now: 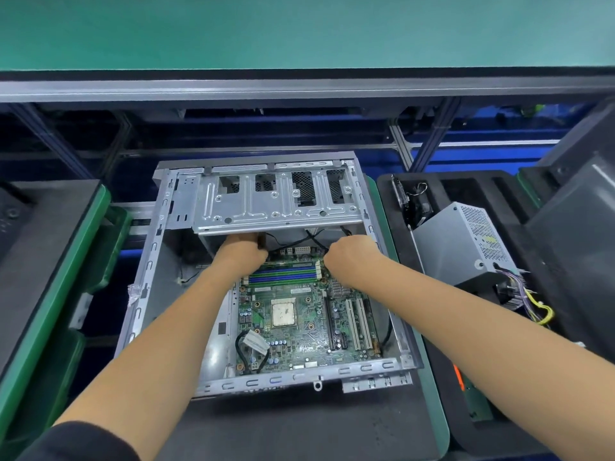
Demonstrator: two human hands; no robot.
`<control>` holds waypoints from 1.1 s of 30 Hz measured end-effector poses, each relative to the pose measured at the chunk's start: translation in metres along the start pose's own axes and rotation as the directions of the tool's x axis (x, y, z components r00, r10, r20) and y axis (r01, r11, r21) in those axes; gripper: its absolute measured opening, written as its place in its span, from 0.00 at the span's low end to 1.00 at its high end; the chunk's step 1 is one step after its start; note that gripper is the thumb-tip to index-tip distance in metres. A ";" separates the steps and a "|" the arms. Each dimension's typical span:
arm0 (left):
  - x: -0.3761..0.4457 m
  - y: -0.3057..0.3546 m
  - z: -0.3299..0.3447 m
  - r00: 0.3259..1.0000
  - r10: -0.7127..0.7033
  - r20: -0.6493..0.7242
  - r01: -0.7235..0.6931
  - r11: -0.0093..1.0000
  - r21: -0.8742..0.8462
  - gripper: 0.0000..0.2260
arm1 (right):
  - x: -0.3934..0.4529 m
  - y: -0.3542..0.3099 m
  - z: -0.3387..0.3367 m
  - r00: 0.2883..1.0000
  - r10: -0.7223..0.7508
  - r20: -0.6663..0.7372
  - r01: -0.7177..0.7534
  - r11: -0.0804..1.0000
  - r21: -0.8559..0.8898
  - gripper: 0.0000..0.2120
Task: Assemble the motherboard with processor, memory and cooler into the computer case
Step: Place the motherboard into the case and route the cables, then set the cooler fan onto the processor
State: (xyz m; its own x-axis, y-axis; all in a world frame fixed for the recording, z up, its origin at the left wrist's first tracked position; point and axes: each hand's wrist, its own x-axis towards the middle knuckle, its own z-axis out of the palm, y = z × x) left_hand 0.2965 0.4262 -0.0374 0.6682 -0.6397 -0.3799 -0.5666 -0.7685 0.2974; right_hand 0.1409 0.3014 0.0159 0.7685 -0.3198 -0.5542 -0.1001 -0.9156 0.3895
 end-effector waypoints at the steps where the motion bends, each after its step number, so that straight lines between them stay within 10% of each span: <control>1: -0.003 0.002 -0.002 0.999 0.030 0.012 -0.030 0.999 -0.012 0.13 | 0.000 0.000 -0.002 0.999 0.011 0.034 -0.012 0.999 0.030 0.08; 17: -0.013 0.019 -0.003 0.855 0.489 0.174 -0.398 0.833 -0.385 0.07 | -0.015 -0.006 -0.015 0.918 -0.129 -0.376 0.342 0.736 0.584 0.04; 26: -0.036 0.041 -0.019 0.801 0.574 0.167 -0.344 0.671 -0.656 0.13 | -0.033 0.032 -0.019 0.817 0.167 -0.552 0.406 0.514 0.756 0.03; 33: -0.058 0.097 -0.044 0.843 0.531 -0.088 -0.417 0.541 -0.730 0.16 | -0.046 0.099 0.001 0.724 0.522 -0.451 0.286 0.368 0.885 0.06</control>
State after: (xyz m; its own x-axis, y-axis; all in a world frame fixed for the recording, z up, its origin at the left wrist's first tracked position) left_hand 0.2242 0.3883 0.0523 0.3043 -0.9487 -0.0856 -0.2331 -0.1613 0.9590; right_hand 0.0945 0.2249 0.0795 0.7890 -0.5996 0.1342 -0.3766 -0.6444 -0.6655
